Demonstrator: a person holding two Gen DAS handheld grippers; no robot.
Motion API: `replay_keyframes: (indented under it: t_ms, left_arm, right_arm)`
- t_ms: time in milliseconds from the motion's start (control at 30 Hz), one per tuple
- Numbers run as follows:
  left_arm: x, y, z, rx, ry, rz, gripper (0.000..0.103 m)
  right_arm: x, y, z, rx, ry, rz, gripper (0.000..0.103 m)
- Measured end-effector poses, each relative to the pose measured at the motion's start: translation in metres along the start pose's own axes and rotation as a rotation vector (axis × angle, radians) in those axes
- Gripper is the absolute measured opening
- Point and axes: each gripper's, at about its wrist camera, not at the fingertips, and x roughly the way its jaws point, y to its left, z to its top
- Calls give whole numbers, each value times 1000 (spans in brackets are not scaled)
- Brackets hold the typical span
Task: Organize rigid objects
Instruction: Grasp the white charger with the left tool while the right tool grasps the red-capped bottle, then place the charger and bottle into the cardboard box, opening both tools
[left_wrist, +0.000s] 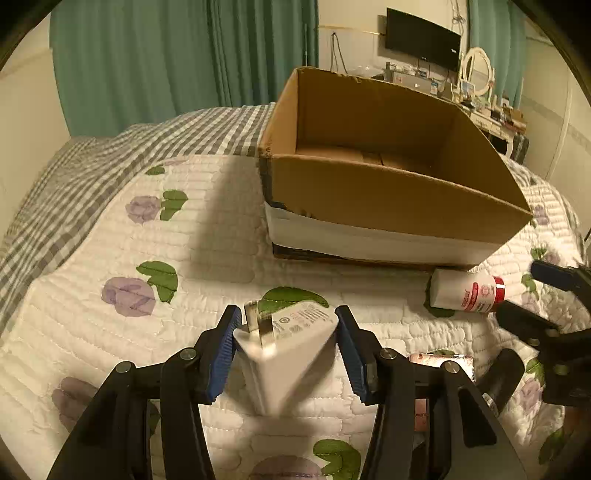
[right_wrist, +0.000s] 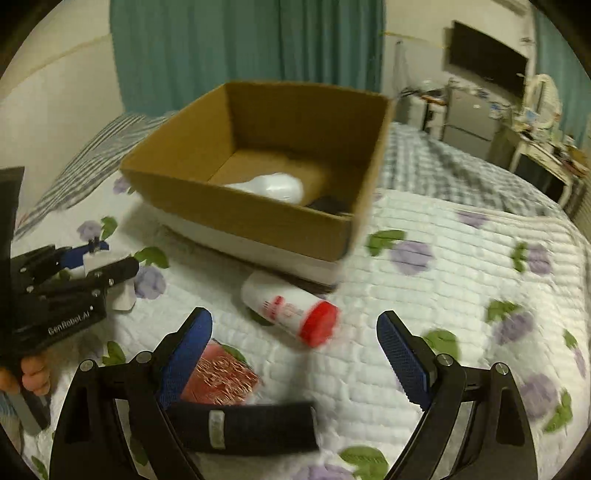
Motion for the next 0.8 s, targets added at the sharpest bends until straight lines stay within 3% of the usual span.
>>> replay_keyframes:
  t_ms: [100, 333, 500, 633, 800]
  left_arm:
    - [-4, 0, 1, 11, -15, -9, 53]
    - [2, -5, 4, 26, -4, -26, 53]
    - [1, 3, 6, -18, 13, -59, 53]
    - [0, 2, 6, -23, 8, -69, 53]
    - [2, 0, 4, -13, 13, -67, 53]
  right_arm:
    - [24, 5, 7, -54, 47, -35, 90]
    - [62, 12, -1, -69, 132, -28, 76]
    - [42, 24, -13, -82, 135, 0, 52]
    - [25, 40, -17, -120, 102, 58, 50]
    - [46, 46, -10, -129, 126, 50, 50]
